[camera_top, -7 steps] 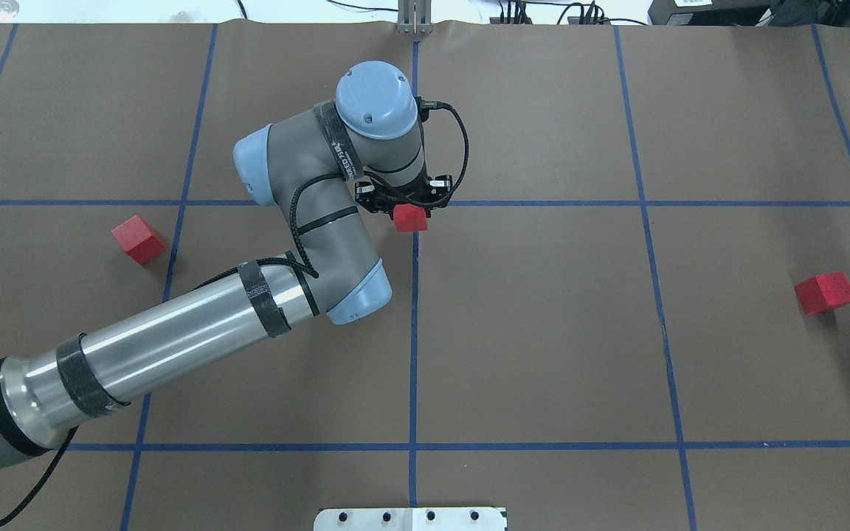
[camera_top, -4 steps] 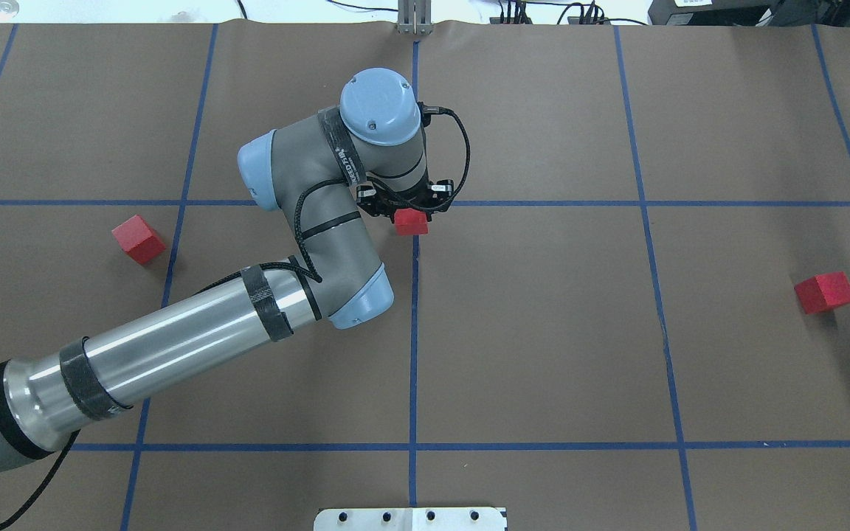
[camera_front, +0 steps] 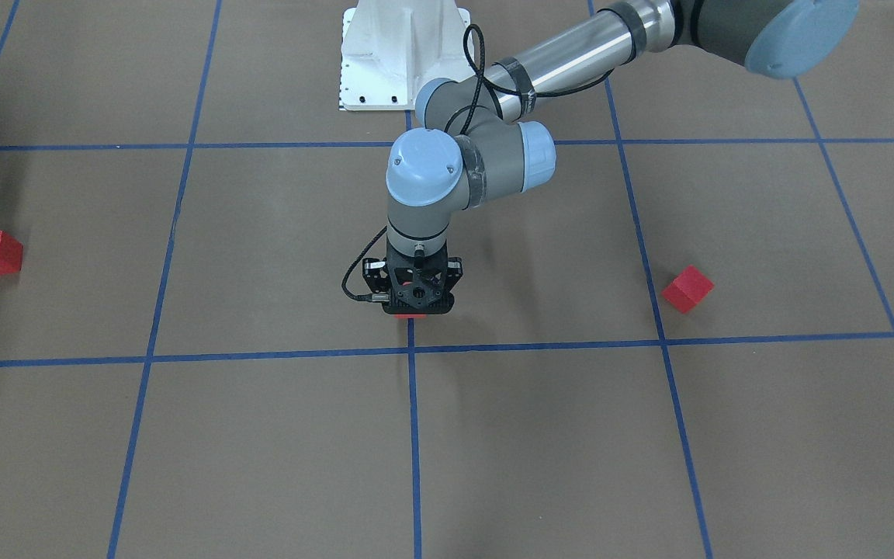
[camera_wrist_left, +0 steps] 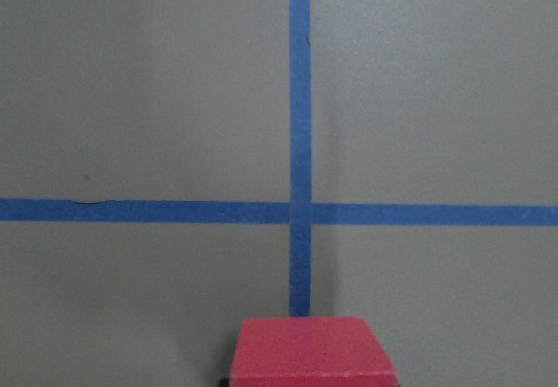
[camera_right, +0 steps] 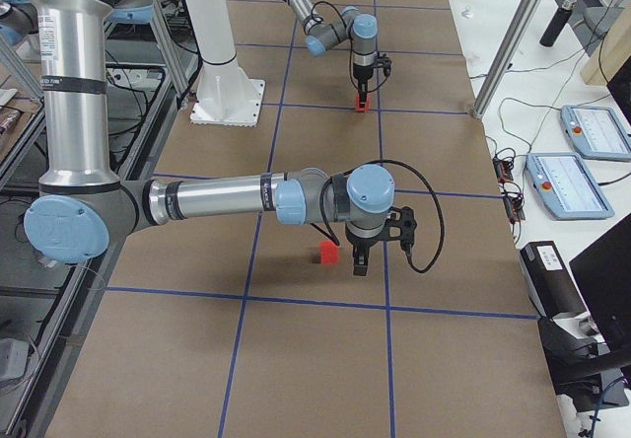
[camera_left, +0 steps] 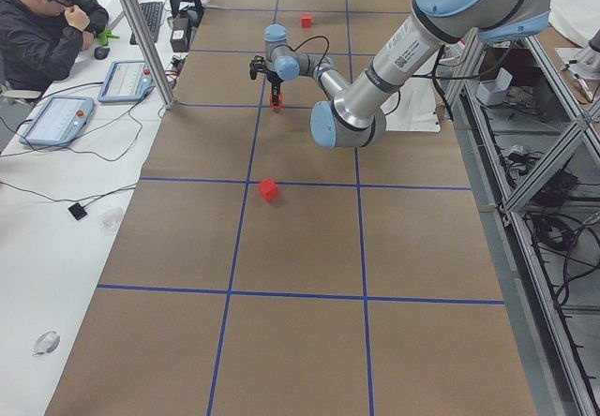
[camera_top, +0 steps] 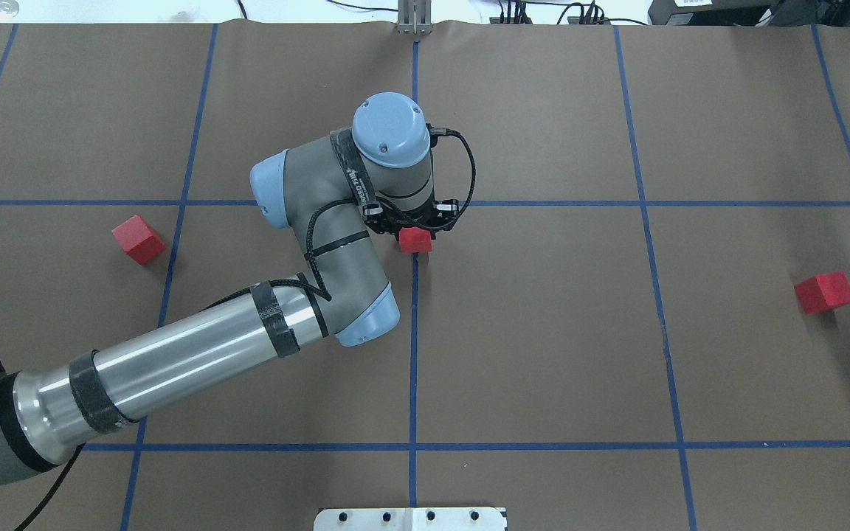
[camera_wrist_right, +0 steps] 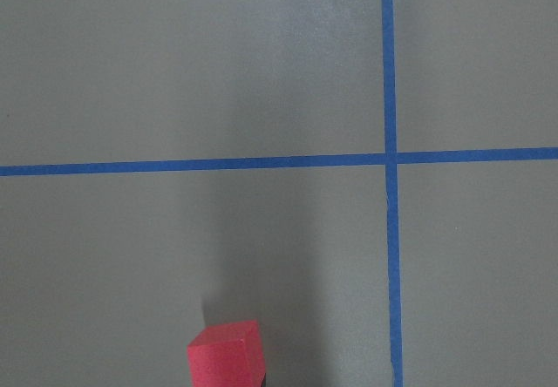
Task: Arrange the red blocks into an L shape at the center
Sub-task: 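Carry the red cube with the left gripper to the grid center and lower it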
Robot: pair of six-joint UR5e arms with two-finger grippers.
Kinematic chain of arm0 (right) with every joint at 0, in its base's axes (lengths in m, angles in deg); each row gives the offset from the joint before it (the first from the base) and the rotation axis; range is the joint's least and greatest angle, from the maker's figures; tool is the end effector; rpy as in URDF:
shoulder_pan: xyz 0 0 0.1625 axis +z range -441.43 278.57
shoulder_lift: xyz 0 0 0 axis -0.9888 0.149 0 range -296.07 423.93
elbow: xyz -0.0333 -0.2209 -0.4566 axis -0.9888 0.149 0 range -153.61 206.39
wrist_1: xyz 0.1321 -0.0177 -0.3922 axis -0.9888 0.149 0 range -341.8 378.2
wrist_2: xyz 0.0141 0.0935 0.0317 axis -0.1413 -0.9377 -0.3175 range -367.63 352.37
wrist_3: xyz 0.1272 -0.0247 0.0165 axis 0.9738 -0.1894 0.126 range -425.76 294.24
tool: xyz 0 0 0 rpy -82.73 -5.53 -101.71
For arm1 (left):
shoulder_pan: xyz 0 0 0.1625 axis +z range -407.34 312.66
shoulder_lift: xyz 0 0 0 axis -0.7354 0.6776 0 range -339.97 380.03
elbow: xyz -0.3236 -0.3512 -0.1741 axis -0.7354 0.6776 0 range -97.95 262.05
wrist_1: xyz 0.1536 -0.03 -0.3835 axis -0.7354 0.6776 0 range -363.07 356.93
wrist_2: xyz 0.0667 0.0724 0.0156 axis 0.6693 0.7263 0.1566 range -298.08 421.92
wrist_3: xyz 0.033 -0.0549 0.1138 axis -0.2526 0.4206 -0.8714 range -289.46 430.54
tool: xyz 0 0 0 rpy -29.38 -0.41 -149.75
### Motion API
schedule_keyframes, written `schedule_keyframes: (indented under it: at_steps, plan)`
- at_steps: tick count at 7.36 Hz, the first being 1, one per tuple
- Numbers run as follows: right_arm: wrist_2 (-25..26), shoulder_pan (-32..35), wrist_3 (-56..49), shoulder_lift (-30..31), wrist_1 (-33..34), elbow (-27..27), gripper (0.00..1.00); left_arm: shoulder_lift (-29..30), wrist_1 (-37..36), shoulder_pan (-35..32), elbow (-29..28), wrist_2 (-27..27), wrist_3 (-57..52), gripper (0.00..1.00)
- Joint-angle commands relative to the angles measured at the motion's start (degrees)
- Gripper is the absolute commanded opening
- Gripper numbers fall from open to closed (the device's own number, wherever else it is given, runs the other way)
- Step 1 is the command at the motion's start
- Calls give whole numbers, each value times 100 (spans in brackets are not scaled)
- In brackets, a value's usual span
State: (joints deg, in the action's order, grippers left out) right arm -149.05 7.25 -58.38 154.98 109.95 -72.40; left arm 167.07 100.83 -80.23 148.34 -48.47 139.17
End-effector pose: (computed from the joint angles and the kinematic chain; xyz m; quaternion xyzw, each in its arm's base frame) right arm 0.0200 -0.4876 0.6885 0.0140 -0.4355 0.0250 0.8997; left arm 0.7179 -0.5688 0.2334 0.0355 0.4249 -0.0199 0.9043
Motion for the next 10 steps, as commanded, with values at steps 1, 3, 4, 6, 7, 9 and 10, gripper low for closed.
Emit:
schedule_keyframes:
  at_steps: [1, 3, 4, 6, 7, 9, 10]
  plan:
    - [0, 0, 0, -9, 0, 0, 99, 9, -2, 2, -28, 61, -16, 0]
    - [0, 0, 0, 0, 0, 0, 99, 18, 16, 11, -46, 141, -34, 1]
    - [0, 0, 0, 0, 0, 9, 99, 9, 16, 11, -54, 210, -43, 40]
    - [0, 0, 0, 0, 0, 9, 99, 9, 34, 11, -63, 334, -165, 81]
    - [0, 0, 0, -9, 0, 9, 99, 9, 60, 11, -55, 343, -166, 85]
    - [17, 0, -9, -140, 0, -69, 99, 157, 25, -128, 16, 317, -166, 88]
    - [148, -9, -9, -280, 0, -70, 99, 185, -19, -330, 129, 273, -166, 88]
